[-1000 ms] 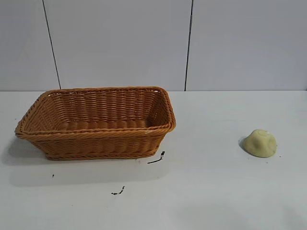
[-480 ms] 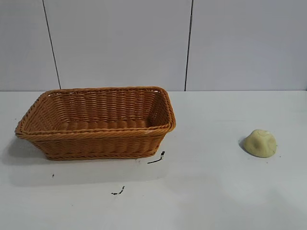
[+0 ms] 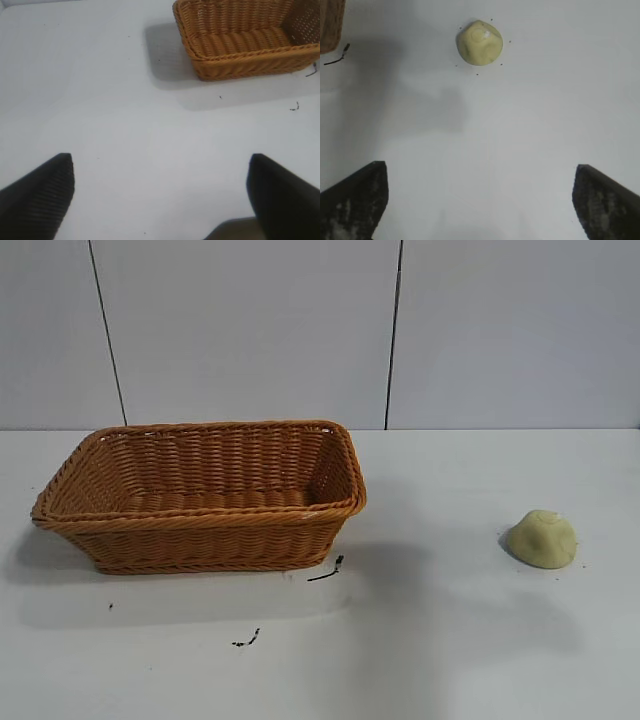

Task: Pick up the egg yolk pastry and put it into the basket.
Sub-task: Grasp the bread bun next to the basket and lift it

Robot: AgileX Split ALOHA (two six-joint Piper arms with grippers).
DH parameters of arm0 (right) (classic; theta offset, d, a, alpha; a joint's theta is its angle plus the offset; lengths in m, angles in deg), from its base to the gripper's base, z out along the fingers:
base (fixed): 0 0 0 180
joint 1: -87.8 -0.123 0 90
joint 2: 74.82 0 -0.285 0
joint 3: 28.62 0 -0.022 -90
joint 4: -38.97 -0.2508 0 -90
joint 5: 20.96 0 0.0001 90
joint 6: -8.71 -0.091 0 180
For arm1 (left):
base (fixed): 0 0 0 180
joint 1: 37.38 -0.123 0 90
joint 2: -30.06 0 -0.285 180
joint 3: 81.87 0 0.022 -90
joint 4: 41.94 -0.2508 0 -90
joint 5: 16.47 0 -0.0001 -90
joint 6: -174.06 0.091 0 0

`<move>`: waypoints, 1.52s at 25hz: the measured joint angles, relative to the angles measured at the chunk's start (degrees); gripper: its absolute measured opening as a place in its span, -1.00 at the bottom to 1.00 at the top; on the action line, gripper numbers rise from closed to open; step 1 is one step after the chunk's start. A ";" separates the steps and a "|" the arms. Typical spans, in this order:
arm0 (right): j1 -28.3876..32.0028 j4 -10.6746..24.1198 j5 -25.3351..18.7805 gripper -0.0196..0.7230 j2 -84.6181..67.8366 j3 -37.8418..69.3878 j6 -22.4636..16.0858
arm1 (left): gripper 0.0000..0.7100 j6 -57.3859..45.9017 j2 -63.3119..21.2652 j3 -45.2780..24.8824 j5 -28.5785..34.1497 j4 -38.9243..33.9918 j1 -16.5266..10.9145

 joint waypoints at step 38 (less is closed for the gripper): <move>-5.14 4.72 12.97 0.91 53.38 -23.72 0.46 | 0.96 0.00 0.00 0.00 0.00 0.00 0.00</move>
